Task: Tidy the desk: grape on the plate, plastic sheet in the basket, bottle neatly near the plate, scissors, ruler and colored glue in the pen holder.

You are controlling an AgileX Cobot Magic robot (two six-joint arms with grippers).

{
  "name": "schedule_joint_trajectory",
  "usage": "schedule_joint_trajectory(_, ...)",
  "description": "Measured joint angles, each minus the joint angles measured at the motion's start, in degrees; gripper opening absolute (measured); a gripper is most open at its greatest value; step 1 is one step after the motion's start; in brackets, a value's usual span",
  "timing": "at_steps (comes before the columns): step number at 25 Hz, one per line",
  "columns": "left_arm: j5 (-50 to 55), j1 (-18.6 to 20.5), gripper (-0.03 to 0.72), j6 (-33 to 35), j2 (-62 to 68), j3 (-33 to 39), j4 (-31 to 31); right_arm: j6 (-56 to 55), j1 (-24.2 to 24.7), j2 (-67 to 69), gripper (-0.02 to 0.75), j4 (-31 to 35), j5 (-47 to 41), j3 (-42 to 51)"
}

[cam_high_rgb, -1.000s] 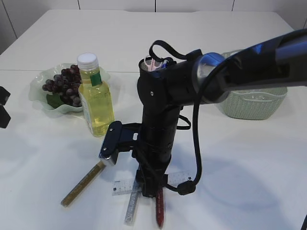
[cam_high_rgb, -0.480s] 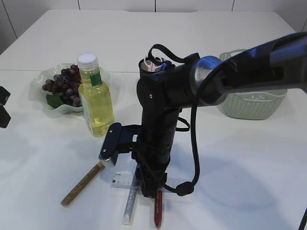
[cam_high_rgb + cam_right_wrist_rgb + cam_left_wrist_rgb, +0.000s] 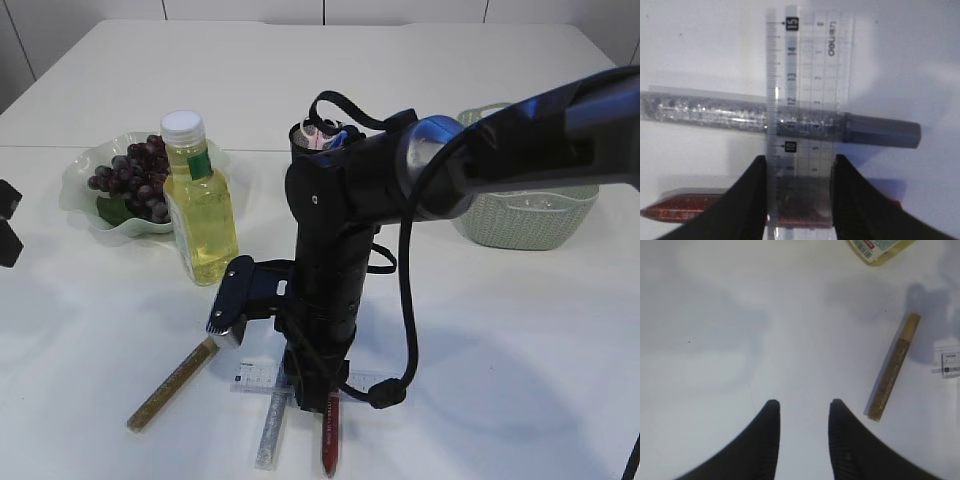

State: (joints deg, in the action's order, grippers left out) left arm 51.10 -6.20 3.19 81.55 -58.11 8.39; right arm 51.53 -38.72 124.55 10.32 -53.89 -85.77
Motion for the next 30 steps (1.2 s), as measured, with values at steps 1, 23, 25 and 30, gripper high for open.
schedule_joint_trajectory(1, 0.0, 0.0, 0.243, 0.0, 0.0, 0.0, 0.0, 0.0, 0.0, -0.4, 0.309, 0.0, -0.1, 0.0)
schedule_joint_trajectory(23, 1.8, 0.0, 0.242, 0.0, 0.0, 0.0, 0.2, 17.6, 15.8, -11.8, 0.307, 31.7, 4.1, -0.1)
schedule_joint_trajectory(25, 2.7, 0.0, 0.242, 0.0, 0.0, 0.0, 0.2, 23.0, 19.0, -11.8, 0.307, 39.4, 4.6, -0.1)
schedule_joint_trajectory(30, 4.7, 0.0, 0.242, 0.0, 0.0, 0.0, 0.2, 41.6, 25.8, -11.8, 0.307, 61.2, 6.0, -0.1)
